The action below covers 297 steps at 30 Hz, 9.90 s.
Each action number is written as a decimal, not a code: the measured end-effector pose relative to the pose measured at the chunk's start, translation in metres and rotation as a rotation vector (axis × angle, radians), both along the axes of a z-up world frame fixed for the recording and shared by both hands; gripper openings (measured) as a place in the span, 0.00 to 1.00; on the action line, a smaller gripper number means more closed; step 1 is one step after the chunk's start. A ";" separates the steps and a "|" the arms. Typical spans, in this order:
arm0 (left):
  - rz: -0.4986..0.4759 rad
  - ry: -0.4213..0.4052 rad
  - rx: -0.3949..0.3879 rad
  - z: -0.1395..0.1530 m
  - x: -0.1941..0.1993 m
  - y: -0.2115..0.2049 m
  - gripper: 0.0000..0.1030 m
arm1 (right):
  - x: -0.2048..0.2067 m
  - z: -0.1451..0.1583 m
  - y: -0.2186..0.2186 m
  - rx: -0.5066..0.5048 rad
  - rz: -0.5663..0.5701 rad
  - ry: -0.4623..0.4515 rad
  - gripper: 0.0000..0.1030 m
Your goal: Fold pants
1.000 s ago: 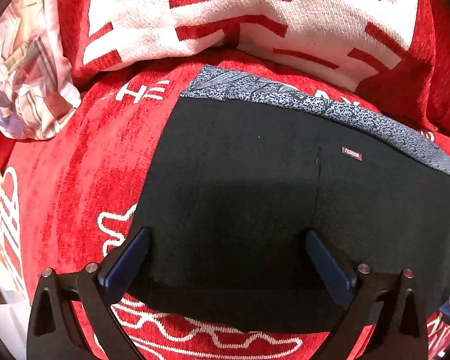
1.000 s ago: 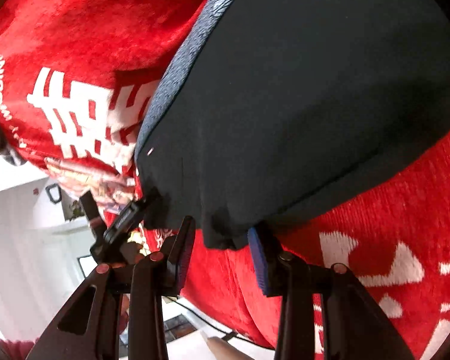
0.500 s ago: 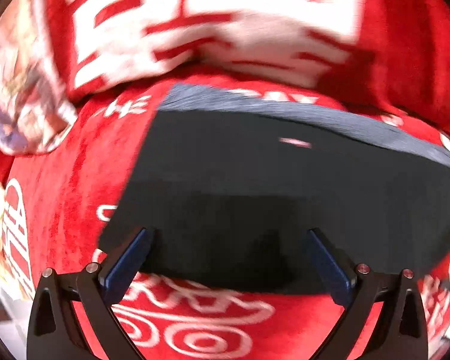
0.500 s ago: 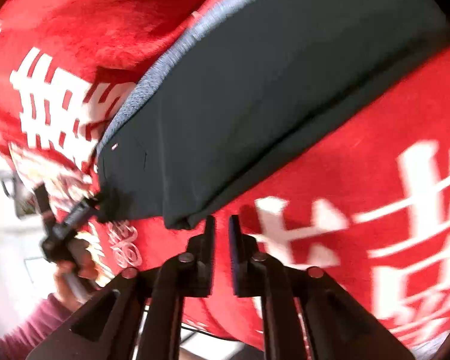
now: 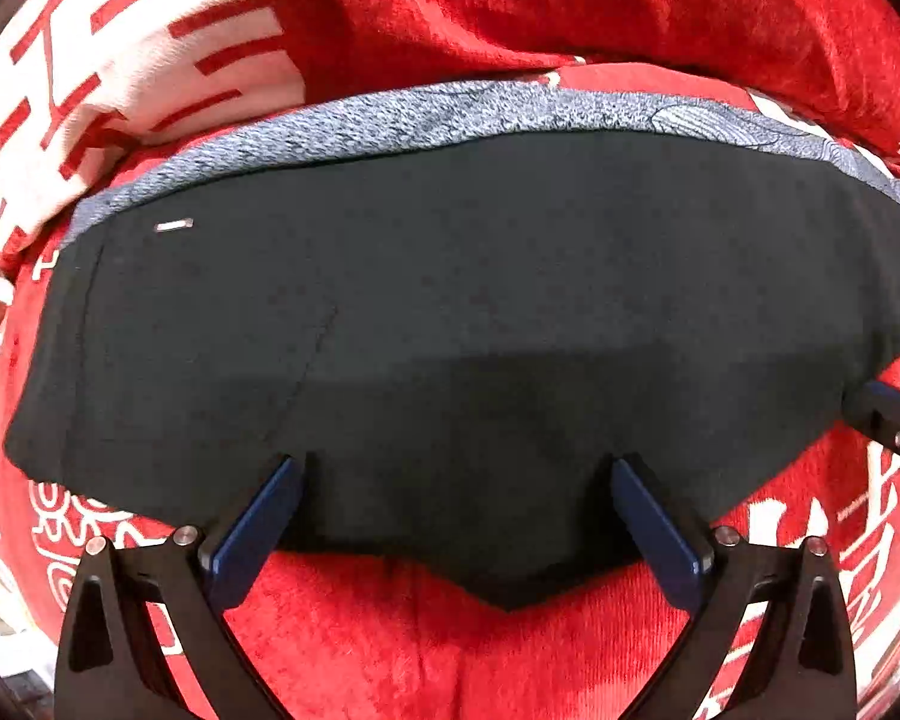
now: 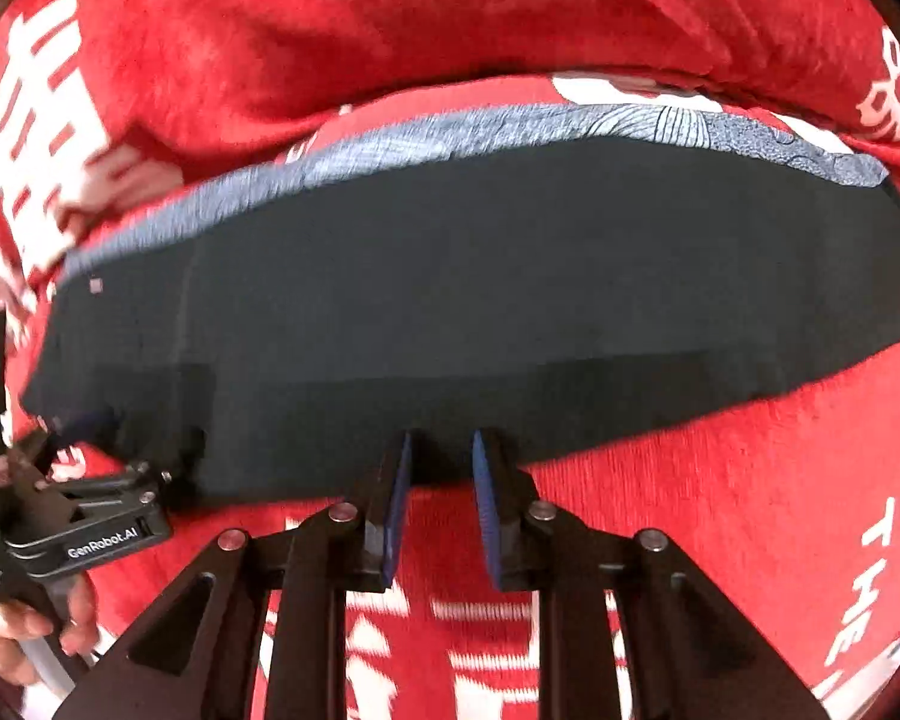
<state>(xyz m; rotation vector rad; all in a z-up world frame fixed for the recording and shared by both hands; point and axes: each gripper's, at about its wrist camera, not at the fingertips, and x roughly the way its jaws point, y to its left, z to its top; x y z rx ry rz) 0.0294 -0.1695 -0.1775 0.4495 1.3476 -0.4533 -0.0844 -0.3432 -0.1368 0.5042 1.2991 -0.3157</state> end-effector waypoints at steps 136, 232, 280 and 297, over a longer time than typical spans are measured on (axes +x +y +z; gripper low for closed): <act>-0.104 0.033 -0.005 -0.015 -0.034 -0.293 1.00 | -0.105 0.051 -0.281 0.246 -0.448 -0.443 0.13; -0.032 0.062 -0.224 0.059 0.081 -0.104 0.62 | 0.009 0.047 -0.118 0.342 -0.248 -0.249 0.12; 0.121 0.071 0.065 0.064 0.023 -0.070 0.85 | -0.007 0.035 -0.087 0.312 -0.009 -0.020 0.56; 0.116 0.109 0.032 0.055 0.025 -0.026 0.85 | 0.003 0.045 -0.048 0.137 0.074 0.038 0.83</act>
